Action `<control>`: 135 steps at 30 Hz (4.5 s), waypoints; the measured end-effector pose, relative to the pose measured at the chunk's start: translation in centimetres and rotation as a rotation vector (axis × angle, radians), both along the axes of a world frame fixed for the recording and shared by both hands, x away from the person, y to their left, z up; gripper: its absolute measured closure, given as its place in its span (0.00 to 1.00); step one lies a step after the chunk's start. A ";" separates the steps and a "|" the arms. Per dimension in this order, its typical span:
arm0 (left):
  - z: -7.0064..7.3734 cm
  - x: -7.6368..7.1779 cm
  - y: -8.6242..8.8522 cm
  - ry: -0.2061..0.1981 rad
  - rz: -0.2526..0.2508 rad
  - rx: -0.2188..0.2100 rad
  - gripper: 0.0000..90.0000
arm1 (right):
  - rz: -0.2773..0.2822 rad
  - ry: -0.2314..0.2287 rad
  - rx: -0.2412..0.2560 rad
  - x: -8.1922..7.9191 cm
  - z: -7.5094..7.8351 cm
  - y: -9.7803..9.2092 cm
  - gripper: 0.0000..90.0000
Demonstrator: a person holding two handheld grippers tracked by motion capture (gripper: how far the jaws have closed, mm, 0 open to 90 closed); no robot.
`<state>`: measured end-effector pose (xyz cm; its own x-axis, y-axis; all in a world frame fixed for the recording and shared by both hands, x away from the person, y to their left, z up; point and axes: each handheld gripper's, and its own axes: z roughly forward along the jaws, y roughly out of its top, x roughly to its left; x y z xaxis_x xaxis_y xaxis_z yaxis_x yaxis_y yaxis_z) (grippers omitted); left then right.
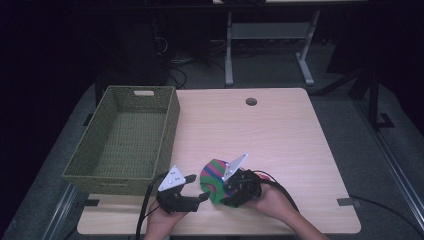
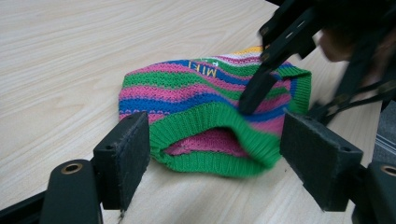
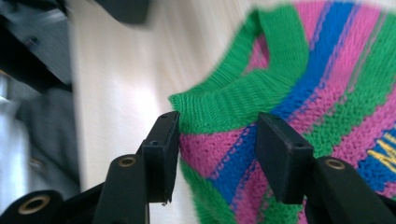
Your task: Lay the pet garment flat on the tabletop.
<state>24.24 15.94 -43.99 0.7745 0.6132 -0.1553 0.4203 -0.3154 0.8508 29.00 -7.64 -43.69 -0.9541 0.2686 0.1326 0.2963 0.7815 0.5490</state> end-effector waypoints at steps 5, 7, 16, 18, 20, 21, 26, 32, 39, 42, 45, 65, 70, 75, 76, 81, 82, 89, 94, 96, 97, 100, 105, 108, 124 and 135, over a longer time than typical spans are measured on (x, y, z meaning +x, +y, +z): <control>0.0 0.1 0.1 0.000 -0.002 0.002 0.27 | -0.011 -0.022 -0.003 0.3 -1.2 0.1 0.75; 0.0 0.1 0.0 0.003 0.000 -0.002 0.27 | -0.019 -0.022 0.008 0.4 -1.4 -0.2 0.79; -0.1 0.1 -0.1 0.003 -0.007 -0.001 0.27 | -0.027 0.005 0.051 0.6 -1.1 -0.7 0.91; -0.1 0.1 -0.1 0.006 -0.005 0.005 0.27 | -0.030 0.005 0.063 0.5 -0.9 -0.9 0.92; -0.1 0.1 -0.1 0.006 -0.010 0.006 0.27 | -0.032 0.010 0.081 0.6 -0.6 -1.1 0.92; -0.1 0.1 -0.2 0.005 -0.009 0.002 0.27 | -0.040 0.011 0.092 0.7 -0.2 -1.4 0.92; -0.1 0.0 -0.2 0.004 -0.011 0.001 0.27 | -0.059 0.016 0.119 0.8 0.5 -2.0 0.93; 0.0 0.1 0.0 0.002 -0.006 -0.007 0.26 | -0.080 0.000 0.152 0.9 1.9 -2.7 0.94; 0.0 0.2 0.1 0.004 -0.007 -0.011 0.26 | -0.101 -0.013 0.174 1.0 3.2 -3.4 0.94; 0.0 0.1 0.1 0.002 -0.004 -0.015 0.26 | -0.108 -0.008 0.186 1.1 3.6 -3.6 0.94; 0.0 0.2 0.1 0.003 -0.007 -0.015 0.26 | -0.112 -0.020 0.193 1.1 4.0 -3.8 0.94; -0.1 0.2 -0.4 0.007 -0.020 -0.032 0.25 | -0.141 -0.064 0.273 1.1 7.7 -5.9 0.94; -0.3 0.5 -1.0 0.021 -0.012 -0.032 0.25 | -0.142 -0.077 0.294 0.9 8.7 -6.5 0.94; 0.2 1.1 -1.6 0.016 -0.003 -0.020 0.26 | -0.140 -0.085 0.321 0.7 9.8 -7.4 0.94; 0.2 1.1 -1.6 0.016 -0.003 -0.020 0.27 | -0.140 -0.085 0.321 0.7 9.8 -7.4 0.94; 0.4 2.2 -2.4 -0.018 -0.019 0.019 0.28 | -0.131 -0.094 0.340 0.7 10.4 -7.9 0.94; 0.4 2.4 -2.5 -0.025 -0.023 0.028 0.28 | -0.131 -0.094 0.340 0.7 10.4 -7.9 0.94; 0.7 3.0 -2.8 -0.048 -0.063 -0.005 0.73 | -0.148 -0.086 0.344 1.2 9.8 -8.7 0.94; 1.5 3.1 -2.6 -0.064 -0.079 -0.027 0.86 | -0.165 -0.090 0.347 1.3 9.4 -9.4 0.94; 1.9 3.3 -2.7 -0.066 -0.078 -0.025 0.88 | -0.178 -0.097 0.334 1.5 9.2 -9.7 0.94; 2.1 3.5 -2.8 -0.070 -0.081 -0.025 0.89 | -0.187 -0.094 0.332 1.6 9.1 -10.0 0.94; 2.5 3.8 -3.1 -0.075 -0.082 -0.012 0.90 | -0.199 -0.098 0.330 1.7 8.9 -10.4 0.94; 3.7 5.0 -4.1 -0.087 -0.061 0.008 0.92 | -0.234 -0.097 0.331 2.0 8.5 -11.6 0.94; 4.2 5.5 -4.4 -0.088 -0.057 0.014 0.93 | -0.243 -0.098 0.332 2.1 8.4 -11.9 0.94; 4.6 8.1 -6.1 -0.047 -0.039 0.130 0.92 | -0.310 -0.120 0.301 4.6 6.9 -12.5 0.93; 3.8 9.3 -6.5 0.007 -0.013 0.126 0.92 | -0.349 -0.140 0.287 6.2 5.9 -12.8 0.93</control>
